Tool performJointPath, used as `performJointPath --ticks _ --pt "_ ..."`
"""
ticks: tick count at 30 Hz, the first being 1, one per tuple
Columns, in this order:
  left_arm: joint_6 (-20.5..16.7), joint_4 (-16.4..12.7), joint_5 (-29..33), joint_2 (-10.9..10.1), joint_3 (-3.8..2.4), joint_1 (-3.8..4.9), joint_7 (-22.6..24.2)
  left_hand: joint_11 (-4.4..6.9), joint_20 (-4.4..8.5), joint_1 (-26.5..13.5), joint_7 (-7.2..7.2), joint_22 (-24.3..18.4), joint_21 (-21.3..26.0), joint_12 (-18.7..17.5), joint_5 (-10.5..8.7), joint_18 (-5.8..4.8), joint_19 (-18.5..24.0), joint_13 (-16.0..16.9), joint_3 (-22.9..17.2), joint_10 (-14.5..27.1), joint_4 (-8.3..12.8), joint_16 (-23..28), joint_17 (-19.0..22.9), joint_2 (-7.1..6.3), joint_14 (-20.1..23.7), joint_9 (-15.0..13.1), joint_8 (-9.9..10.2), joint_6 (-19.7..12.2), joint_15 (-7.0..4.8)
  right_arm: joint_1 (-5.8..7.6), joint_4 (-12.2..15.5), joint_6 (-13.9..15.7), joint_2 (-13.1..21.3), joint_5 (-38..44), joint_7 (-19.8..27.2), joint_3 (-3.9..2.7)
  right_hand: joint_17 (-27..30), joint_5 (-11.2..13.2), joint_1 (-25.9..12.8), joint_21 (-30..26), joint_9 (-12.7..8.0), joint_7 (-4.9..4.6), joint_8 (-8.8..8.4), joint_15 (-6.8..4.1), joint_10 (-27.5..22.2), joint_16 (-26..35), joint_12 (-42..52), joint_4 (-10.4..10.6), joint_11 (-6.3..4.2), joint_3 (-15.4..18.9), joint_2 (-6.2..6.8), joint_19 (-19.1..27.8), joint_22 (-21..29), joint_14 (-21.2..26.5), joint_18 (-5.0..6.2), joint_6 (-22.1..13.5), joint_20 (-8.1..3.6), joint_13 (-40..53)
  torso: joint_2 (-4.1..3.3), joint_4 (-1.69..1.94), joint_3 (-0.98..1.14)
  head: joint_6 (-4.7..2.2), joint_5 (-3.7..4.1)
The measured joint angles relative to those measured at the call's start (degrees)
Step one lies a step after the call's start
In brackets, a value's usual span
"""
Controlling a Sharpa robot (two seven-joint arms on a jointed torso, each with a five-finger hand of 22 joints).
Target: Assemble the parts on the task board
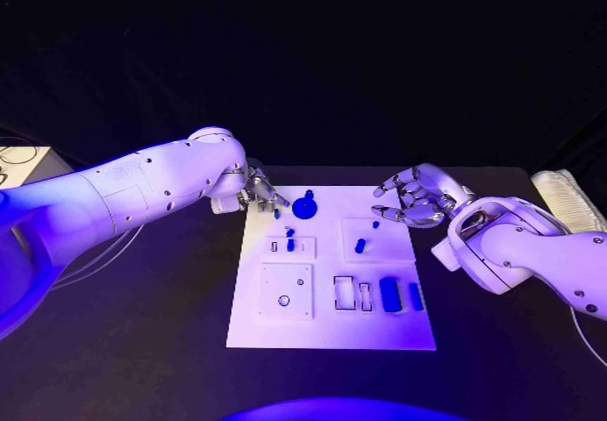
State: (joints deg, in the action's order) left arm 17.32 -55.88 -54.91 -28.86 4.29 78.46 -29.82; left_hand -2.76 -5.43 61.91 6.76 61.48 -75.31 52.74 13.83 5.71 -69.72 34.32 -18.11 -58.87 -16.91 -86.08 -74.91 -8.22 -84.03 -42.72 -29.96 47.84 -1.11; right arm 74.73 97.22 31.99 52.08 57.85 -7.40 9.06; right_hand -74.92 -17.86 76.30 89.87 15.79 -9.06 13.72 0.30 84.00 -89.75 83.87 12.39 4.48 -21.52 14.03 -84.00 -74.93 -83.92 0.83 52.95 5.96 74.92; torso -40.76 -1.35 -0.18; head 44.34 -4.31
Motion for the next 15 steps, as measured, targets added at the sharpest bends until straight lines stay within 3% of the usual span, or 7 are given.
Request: performJointPath --ticks 15 --pt "0.66 -0.28 0.29 -0.14 0.14 -0.21 -0.08 0.02 0.0 1.84 -0.53 0.43 0.0 0.46 0.0 0.0 0.0 -0.19 -0.17 -0.02 0.17 0.0 0.0 0.7 0.0 0.05 -0.98 0.53 0.0 0.0 -0.23 -0.03 -0.11 0.01 -0.03 0.0 0.0 0.0 0.0 0.0 -0.01 0.0 0.0 0.0 0.0 0.0 0.0 0.0 0.0 0.0 0.0 0.0 0.01 0.0 0.0 0.0 0.0 0.0 0.13 0.03 0.06 0.2 -0.02"
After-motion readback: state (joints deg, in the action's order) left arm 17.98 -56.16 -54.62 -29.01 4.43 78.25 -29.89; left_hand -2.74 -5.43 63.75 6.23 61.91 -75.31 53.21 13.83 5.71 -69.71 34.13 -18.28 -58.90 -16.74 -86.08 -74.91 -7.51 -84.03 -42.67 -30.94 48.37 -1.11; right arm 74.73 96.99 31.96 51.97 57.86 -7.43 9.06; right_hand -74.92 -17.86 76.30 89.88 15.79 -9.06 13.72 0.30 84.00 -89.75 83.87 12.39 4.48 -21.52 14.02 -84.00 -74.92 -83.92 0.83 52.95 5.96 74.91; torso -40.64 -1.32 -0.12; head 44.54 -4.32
